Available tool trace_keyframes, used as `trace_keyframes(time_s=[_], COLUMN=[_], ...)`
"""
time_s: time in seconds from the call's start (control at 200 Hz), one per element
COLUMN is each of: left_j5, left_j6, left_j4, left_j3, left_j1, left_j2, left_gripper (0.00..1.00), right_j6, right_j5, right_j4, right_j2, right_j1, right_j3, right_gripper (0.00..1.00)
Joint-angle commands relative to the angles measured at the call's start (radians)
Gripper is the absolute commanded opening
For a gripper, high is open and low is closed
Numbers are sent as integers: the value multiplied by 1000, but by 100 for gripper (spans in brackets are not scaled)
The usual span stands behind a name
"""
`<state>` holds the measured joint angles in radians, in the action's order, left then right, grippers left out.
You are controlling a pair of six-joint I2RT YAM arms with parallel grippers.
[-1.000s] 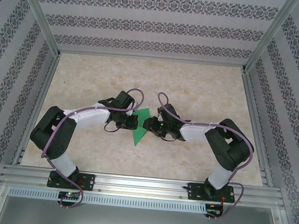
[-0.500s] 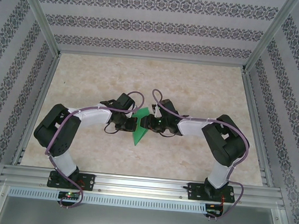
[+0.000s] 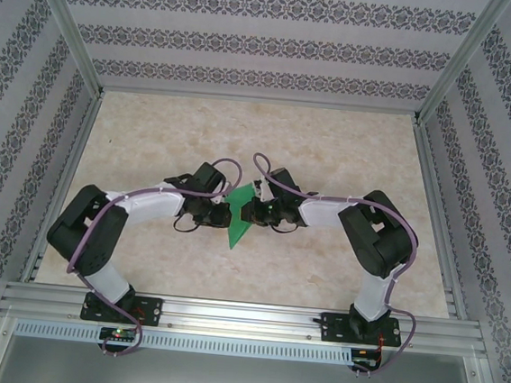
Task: Fold a paper plane with a square sheet of paper (pick it up from the middle)
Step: Fourth fold the wing at the center of the table.
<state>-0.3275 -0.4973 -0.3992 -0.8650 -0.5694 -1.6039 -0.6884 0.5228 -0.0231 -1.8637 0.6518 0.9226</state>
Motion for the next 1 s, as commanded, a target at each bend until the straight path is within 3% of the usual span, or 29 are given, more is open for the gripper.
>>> trace_keyframes(time_s=[0.0, 0.315, 0.515, 0.769, 0.994], left_j5=[-9, -12, 52, 213, 323], left_j6=[23, 34, 74, 100, 77], left_j4=[85, 168, 168, 163, 202], left_j3=[46, 179, 222, 229, 226], left_j1=[13, -1, -74, -216, -284], left_j2=[93, 267, 325, 287, 222], left_gripper=[19, 36, 41, 40, 39], right_j6=[-95, -443, -642, -672, -662], right_j5=[-53, -357, -531, -538, -532], right_j4=[-78, -214, -249, -227, -224], right_j2=[45, 158, 190, 182, 182], right_j1=[-1, 118, 210, 227, 229], right_j3=[-35, -164, -210, -204, -198], right_gripper=[9, 7, 8, 9, 10])
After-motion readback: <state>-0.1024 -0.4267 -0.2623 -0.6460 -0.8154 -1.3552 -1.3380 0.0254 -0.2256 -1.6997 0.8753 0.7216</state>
